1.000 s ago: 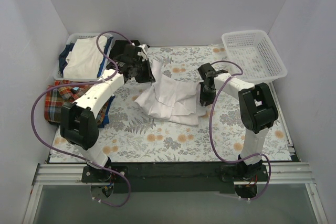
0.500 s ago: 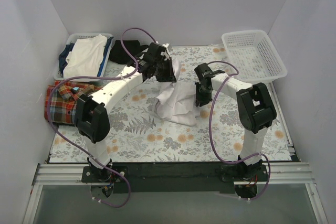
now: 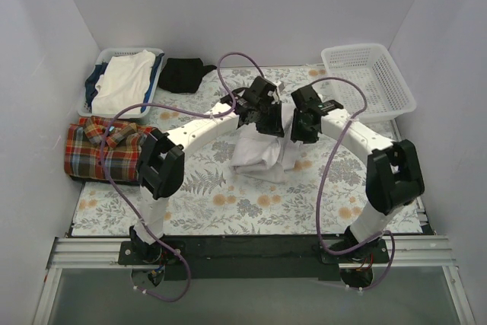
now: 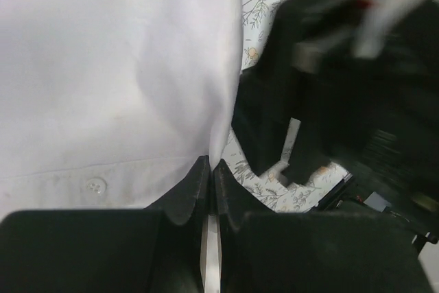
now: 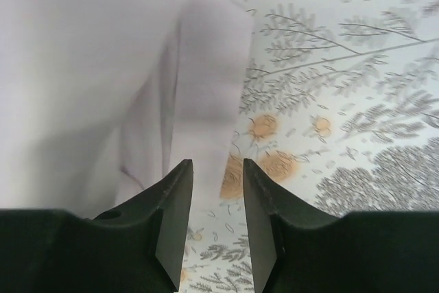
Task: Fold and stack the long sleeve shirts
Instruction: Fold the shirt
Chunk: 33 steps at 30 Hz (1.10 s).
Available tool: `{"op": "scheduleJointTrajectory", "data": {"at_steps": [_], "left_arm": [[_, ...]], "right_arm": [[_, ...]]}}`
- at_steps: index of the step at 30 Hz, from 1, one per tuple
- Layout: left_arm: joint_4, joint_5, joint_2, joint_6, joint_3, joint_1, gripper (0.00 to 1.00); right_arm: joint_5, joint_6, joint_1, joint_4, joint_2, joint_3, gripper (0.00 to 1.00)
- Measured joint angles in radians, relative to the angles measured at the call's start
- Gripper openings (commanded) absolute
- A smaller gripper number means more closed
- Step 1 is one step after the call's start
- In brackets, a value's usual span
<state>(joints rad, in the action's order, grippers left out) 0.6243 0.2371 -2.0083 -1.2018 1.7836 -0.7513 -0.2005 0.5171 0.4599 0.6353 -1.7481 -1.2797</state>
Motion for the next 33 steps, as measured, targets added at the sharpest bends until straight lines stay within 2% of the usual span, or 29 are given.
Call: {"op": "scheduleJointTrajectory", "data": {"at_steps": [5, 9, 11, 12, 13, 14, 15, 18, 20, 22, 28, 33], "left_arm": [[-0.012, 0.018, -0.053, -0.001, 0.002, -0.021, 0.05], [-0.042, 0.031, -0.103, -0.007, 0.027, -0.029, 0.05], [-0.059, 0.045, -0.139, -0.011, 0.053, -0.031, 0.11], [-0.071, 0.054, -0.159, -0.011, 0.069, -0.032, 0.2], [-0.086, 0.066, -0.177, -0.011, 0.082, -0.032, 0.49], [-0.1, 0.079, -0.191, -0.01, 0.089, -0.034, 0.56], [-0.11, 0.09, -0.198, -0.002, 0.091, -0.036, 0.58], [-0.127, 0.122, -0.208, 0.004, 0.086, -0.049, 0.68], [-0.153, 0.127, -0.194, 0.013, 0.057, -0.057, 0.72], [-0.155, 0.114, -0.166, 0.022, 0.011, -0.062, 0.73], [-0.126, -0.01, -0.045, 0.043, -0.084, -0.049, 0.75], [-0.113, -0.1, 0.108, 0.056, -0.159, 0.033, 0.76]], "right_arm": [[-0.127, 0.053, -0.024, 0.025, 0.216, 0.063, 0.43], [-0.185, 0.077, -0.052, 0.051, 0.308, 0.12, 0.42], [-0.201, 0.087, -0.061, 0.071, 0.327, 0.141, 0.42], [-0.206, 0.09, -0.063, 0.076, 0.333, 0.154, 0.42], [-0.206, 0.091, -0.063, 0.079, 0.336, 0.161, 0.42], [-0.205, 0.092, -0.064, 0.086, 0.338, 0.168, 0.42], [-0.204, 0.092, -0.066, 0.09, 0.338, 0.17, 0.43], [-0.194, 0.089, -0.067, 0.097, 0.338, 0.17, 0.52], [-0.181, 0.084, -0.067, 0.097, 0.337, 0.169, 0.6], [-0.164, 0.079, -0.068, 0.1, 0.332, 0.158, 0.62], [-0.07, 0.045, -0.077, 0.064, 0.251, 0.083, 0.63], [0.043, 0.019, -0.08, -0.015, 0.093, 0.042, 0.64]]}}
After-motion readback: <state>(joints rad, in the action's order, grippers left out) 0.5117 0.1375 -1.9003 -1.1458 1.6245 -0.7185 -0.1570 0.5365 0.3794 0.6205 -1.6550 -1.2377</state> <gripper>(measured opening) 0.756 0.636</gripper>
